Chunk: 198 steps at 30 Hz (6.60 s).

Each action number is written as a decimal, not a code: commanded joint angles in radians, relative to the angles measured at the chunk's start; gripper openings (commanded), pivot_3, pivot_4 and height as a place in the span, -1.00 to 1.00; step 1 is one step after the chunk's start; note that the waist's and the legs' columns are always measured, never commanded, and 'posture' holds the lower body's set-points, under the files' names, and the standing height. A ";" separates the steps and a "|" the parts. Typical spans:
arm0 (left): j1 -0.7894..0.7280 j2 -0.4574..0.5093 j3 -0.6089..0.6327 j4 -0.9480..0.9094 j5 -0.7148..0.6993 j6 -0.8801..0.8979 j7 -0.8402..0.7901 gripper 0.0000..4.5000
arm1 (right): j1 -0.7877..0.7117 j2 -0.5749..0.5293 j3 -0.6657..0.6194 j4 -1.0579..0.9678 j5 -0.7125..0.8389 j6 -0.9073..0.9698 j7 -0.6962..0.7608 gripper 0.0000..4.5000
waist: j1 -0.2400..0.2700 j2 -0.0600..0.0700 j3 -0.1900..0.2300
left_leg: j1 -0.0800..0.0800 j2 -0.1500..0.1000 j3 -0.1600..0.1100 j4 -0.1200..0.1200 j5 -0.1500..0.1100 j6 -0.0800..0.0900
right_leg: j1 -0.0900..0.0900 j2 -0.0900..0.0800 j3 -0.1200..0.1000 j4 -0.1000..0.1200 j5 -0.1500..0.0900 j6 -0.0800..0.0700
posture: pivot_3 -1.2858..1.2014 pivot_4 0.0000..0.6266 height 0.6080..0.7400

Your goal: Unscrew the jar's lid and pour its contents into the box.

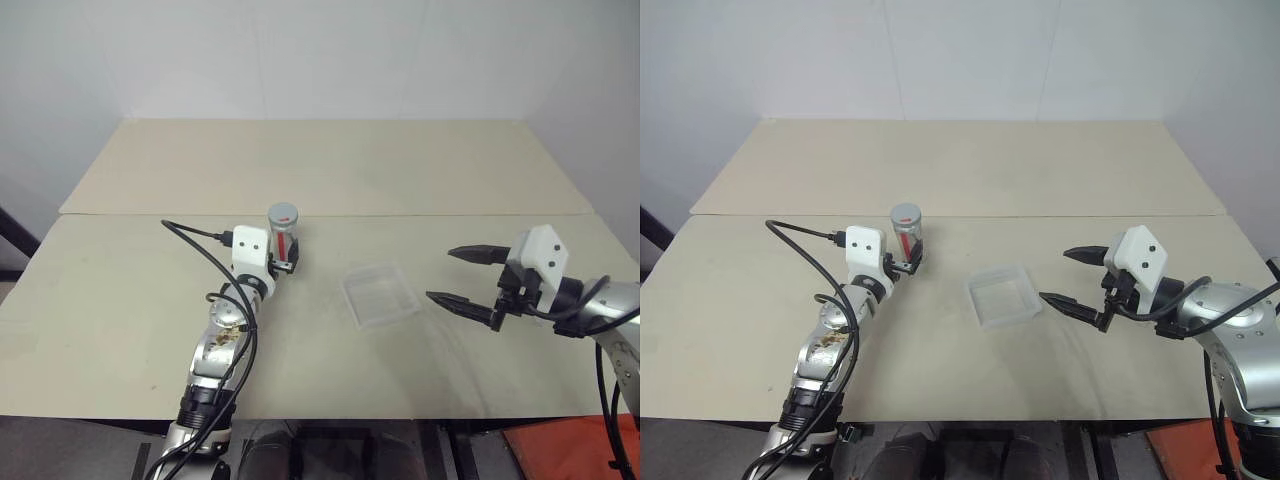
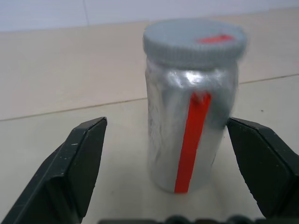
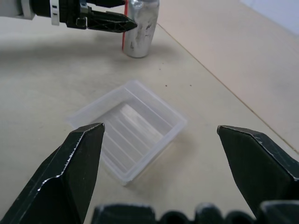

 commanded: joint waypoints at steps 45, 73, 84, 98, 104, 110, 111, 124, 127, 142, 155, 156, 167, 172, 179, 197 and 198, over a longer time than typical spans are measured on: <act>-0.245 0.110 0.027 0.195 -0.089 -0.088 -0.286 -0.14 | -0.079 0.050 -0.016 -0.096 0.094 0.048 -0.070 1.00 | -0.008 -0.001 0.001 | -0.001 0.000 0.000 0.000 0.000 0.000 | -0.001 0.000 -0.002 0.000 0.000 0.000 | 0.03 -0.52 1.00; -0.441 0.372 -0.030 0.357 -0.377 -0.121 -1.300 -0.14 | -0.729 0.447 0.367 0.090 0.149 0.401 -0.229 1.00 | -0.026 0.000 0.000 | -0.008 -0.002 0.001 -0.001 0.002 -0.003 | -0.009 0.003 -0.004 0.006 0.000 0.000 | 0.03 -0.52 1.00; -0.437 0.366 -0.030 0.350 -0.377 -0.123 -1.312 -0.14 | -0.731 0.463 0.398 0.122 0.093 0.390 -0.239 0.92 | -0.038 0.000 0.000 | -0.008 -0.001 0.000 -0.001 0.002 -0.003 | -0.009 0.003 -0.004 0.006 0.000 0.000 | 0.03 -0.52 1.00; -0.461 0.390 -0.038 0.339 -0.431 -0.123 -1.491 -0.14 | -0.749 0.436 0.386 0.280 0.128 0.153 0.163 0.23 | -0.039 0.000 0.000 | -0.008 -0.002 0.000 -0.001 0.002 -0.003 | -0.009 0.003 -0.004 0.005 0.000 0.000 | 0.03 -0.52 1.00; -0.499 0.431 -0.107 0.310 -0.518 -0.119 -1.530 -0.14 | -0.872 0.456 0.467 0.554 0.131 -0.006 0.614 0.23 | -0.043 0.000 0.000 | -0.008 -0.001 0.000 -0.001 0.002 -0.003 | -0.009 0.003 -0.003 0.005 0.000 0.000 | 0.03 -0.52 1.00; -0.507 0.472 -0.165 0.302 -0.554 -0.143 -1.530 -0.14 | -0.963 0.505 0.513 0.775 0.089 -0.130 0.655 0.23 | -0.052 0.000 0.000 | -0.007 -0.001 0.000 -0.002 0.002 -0.003 | -0.010 0.003 -0.003 0.007 0.000 0.000 | 0.03 -0.52 1.00; -0.505 0.471 -0.160 0.304 -0.550 -0.144 -1.530 -0.14 | -0.963 0.515 0.502 0.788 0.072 -0.144 0.648 0.23 | -0.051 0.000 0.000 | -0.007 -0.001 0.000 -0.002 0.002 -0.003 | -0.010 0.003 -0.003 0.007 0.000 0.000 | 0.03 -0.52 1.00; -0.425 0.477 -0.035 0.359 -0.422 -0.126 -1.340 -0.14 | -0.694 0.429 0.301 0.353 0.039 -0.009 0.184 0.99 | -0.041 0.001 0.000 | -0.008 -0.001 -0.001 0.000 0.002 -0.003 | -0.010 0.002 -0.004 0.009 0.000 0.000 | 0.03 -0.52 1.00; -0.413 0.461 -0.033 0.357 -0.402 -0.129 -1.290 -0.14 | -0.667 0.434 0.305 0.237 0.018 0.074 0.046 0.99 | -0.043 0.001 0.000 | -0.008 -0.001 0.000 0.000 0.002 -0.004 | -0.010 0.002 -0.004 0.010 0.000 0.000 | 0.03 -0.52 1.00; -0.413 0.431 -0.032 0.335 -0.386 -0.113 -1.236 -0.14 | -0.741 0.590 0.436 0.227 -0.116 0.216 -0.259 0.99 | -0.041 0.001 0.000 | -0.008 -0.001 0.000 0.000 0.003 -0.004 | -0.011 0.002 -0.003 0.011 0.000 0.000 | 0.03 -0.52 1.00; -0.392 0.457 -0.017 0.303 -0.393 -0.098 -1.256 -0.14 | -0.676 0.473 0.353 0.251 -0.106 0.209 -0.245 0.99 | -0.041 0.001 0.000 | -0.008 -0.001 0.000 0.000 0.003 -0.004 | -0.011 0.002 -0.003 0.011 0.000 0.000 | 0.03 -0.52 1.00; -0.390 0.461 -0.015 0.301 -0.394 -0.097 -1.259 -0.14 | -0.672 0.461 0.345 0.252 -0.103 0.208 -0.246 0.99 | -0.042 0.001 0.000 | -0.008 -0.001 0.000 0.000 0.003 -0.004 | -0.011 0.002 -0.003 0.011 0.000 0.000 | 0.03 -0.52 1.00; -0.357 0.491 0.003 0.270 -0.401 -0.085 -1.278 -0.14 | -0.642 0.392 0.287 0.253 -0.069 0.212 -0.262 0.99 | -0.038 0.001 0.000 | -0.008 -0.001 0.000 -0.001 0.002 -0.004 | -0.011 0.002 -0.003 0.010 0.000 0.000 | 0.03 -0.52 1.00; -0.357 0.491 0.007 0.271 -0.393 -0.078 -1.270 -0.14 | -0.618 0.380 0.270 0.202 -0.034 0.225 -0.228 0.99 | -0.043 0.001 0.000 | -0.008 -0.001 0.000 -0.001 0.002 -0.004 | -0.011 0.002 -0.003 0.010 0.000 0.000 | 0.03 -0.52 1.00; -0.404 0.446 -0.013 0.326 -0.362 -0.097 -1.234 -0.14 | -0.645 0.420 0.299 0.083 0.076 0.254 -0.160 0.99 | -0.040 0.001 0.000 | -0.008 -0.001 0.000 -0.001 0.002 -0.004 | -0.011 0.002 -0.003 0.010 0.000 0.000 | 0.03 -0.52 1.00; -0.417 0.420 -0.007 0.332 -0.359 -0.100 -1.255 -0.14 | -0.761 0.529 0.426 0.263 -0.122 0.201 -0.225 0.99 | -0.042 0.001 0.000 | -0.008 -0.002 0.000 -0.001 0.003 -0.004 | -0.011 0.002 -0.003 0.010 0.000 0.000 | 0.03 -0.52 1.00; -0.413 0.423 -0.005 0.328 -0.359 -0.099 -1.256 -0.14 | -0.756 0.519 0.414 0.261 -0.118 0.203 -0.220 0.99 | -0.042 0.001 0.000 | -0.008 -0.002 0.000 -0.001 0.003 -0.004 | -0.011 0.002 -0.003 0.010 0.000 0.000 | 0.03 -0.52 1.00</act>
